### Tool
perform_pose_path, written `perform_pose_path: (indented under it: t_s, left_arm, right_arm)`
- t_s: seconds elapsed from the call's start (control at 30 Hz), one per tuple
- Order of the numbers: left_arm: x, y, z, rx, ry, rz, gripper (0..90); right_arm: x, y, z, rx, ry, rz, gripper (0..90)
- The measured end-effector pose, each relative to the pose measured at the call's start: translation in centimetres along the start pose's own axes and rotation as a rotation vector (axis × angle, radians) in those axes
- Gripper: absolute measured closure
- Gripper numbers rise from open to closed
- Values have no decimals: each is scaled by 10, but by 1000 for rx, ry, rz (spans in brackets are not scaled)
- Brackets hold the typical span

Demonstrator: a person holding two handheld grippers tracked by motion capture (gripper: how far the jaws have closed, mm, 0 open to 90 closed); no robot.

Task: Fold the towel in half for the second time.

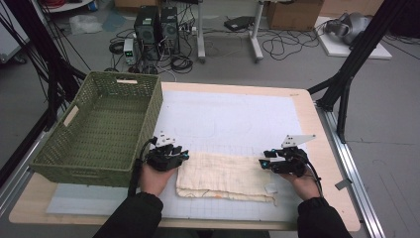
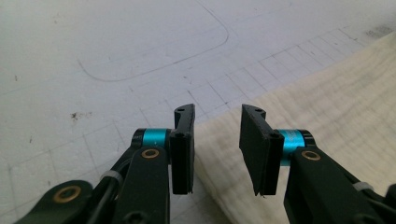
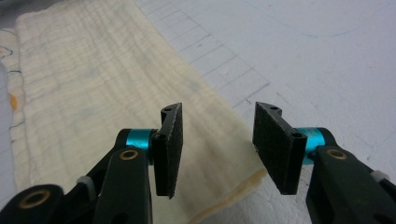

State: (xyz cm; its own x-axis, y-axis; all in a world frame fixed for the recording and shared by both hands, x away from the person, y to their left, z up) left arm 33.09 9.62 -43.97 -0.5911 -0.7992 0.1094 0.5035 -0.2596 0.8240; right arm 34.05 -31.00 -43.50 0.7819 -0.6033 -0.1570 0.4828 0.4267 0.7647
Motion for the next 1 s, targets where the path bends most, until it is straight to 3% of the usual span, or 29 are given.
perform_pose_path:
  t_s: [0.43, 0.77, 0.87, 1.0]
  left_arm:
    - [-2, -2, -5, -36, 8, 6, 643]
    - [-3, -5, -10, -100, 42, -14, 600]
    - [-4, -5, -12, -92, 53, 7, 602]
    - [-5, -5, -16, -91, 46, 35, 610]
  right_arm:
    - [6, 2, -6, 0, -4, -10, 541]
    - [5, -2, -15, -76, -28, 5, 541]
    - [7, -1, -12, -64, -62, 11, 556]
    - [13, -3, -10, -52, -41, -39, 562]
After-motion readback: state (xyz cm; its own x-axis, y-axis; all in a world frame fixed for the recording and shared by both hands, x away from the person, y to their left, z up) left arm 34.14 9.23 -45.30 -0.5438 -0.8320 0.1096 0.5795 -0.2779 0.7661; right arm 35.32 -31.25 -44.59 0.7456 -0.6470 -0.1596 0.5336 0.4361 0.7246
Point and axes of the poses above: each handheld gripper's, and its own axes: z roughly backward along the jaws, y roughly out of its top, x roughly to its right, the point moved 1 cm from there along -z, roughly forward along the jaws, and after that the axes turned 2 degrees about -z, right-handed, at the moved point
